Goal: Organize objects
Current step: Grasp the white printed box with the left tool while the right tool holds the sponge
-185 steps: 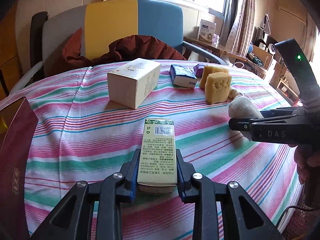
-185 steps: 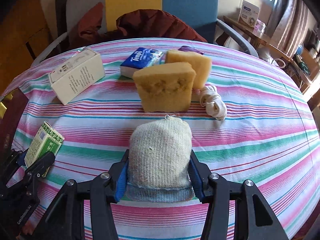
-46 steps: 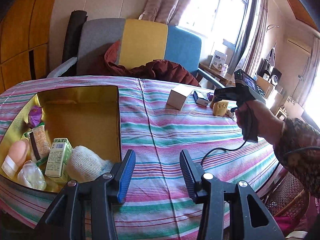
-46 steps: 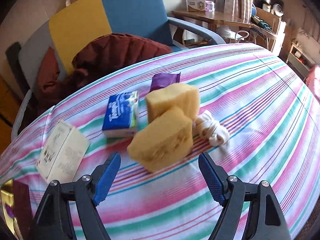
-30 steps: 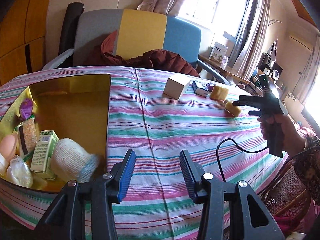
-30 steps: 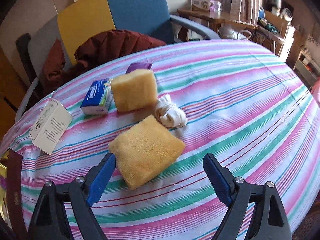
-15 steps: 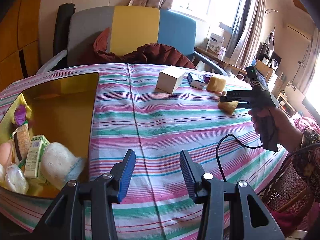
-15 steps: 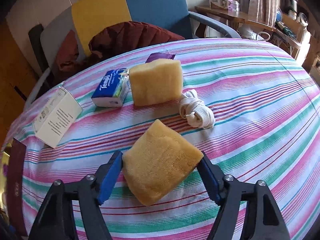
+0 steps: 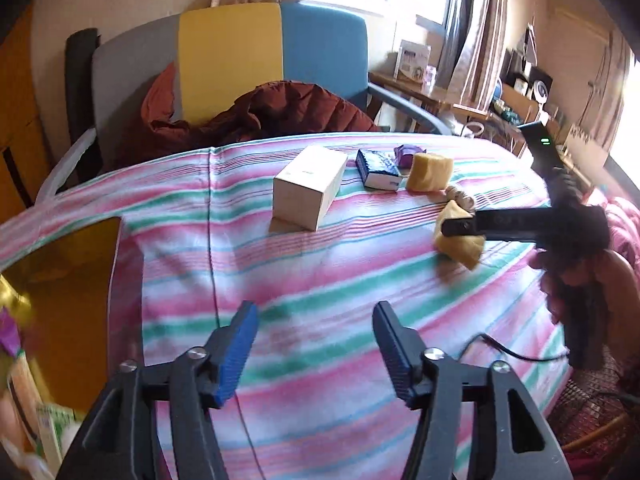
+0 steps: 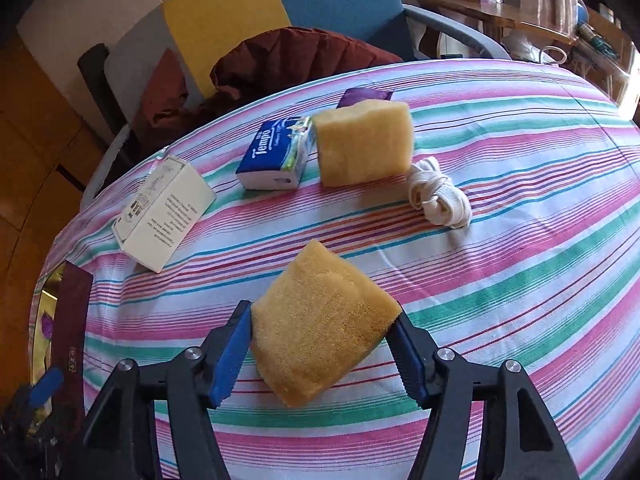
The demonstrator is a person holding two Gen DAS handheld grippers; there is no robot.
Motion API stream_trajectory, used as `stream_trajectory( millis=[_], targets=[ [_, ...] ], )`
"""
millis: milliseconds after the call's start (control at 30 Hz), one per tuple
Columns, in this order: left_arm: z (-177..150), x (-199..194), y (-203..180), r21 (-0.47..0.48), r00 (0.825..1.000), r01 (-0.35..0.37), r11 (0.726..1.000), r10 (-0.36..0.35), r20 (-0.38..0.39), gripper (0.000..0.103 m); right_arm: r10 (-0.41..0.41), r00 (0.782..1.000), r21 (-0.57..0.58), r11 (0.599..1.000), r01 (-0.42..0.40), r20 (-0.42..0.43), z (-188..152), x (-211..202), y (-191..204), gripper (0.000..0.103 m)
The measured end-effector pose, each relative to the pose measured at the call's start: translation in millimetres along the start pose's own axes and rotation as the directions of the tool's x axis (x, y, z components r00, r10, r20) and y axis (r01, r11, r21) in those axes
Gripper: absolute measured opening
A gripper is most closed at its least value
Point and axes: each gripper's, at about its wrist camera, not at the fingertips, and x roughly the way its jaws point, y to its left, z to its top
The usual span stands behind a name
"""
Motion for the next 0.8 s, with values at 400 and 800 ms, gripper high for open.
stream_trajectory(
  millis=[400, 800],
  targets=[
    [87, 90, 16, -0.011, 0.993, 0.018, 1.0, -0.019, -0.119, 0.074, 0.011, 0.998, -0.037, 0.999, -0.014, -0.058, -3, 12, 10, 0.067],
    [99, 139, 12, 0.073, 0.987, -0.004, 0.997, 0.015, -0.157, 0.073, 0.021, 0.996, -0.032, 0.999, -0.024, -0.086, 1, 18, 10, 0.069]
  ],
)
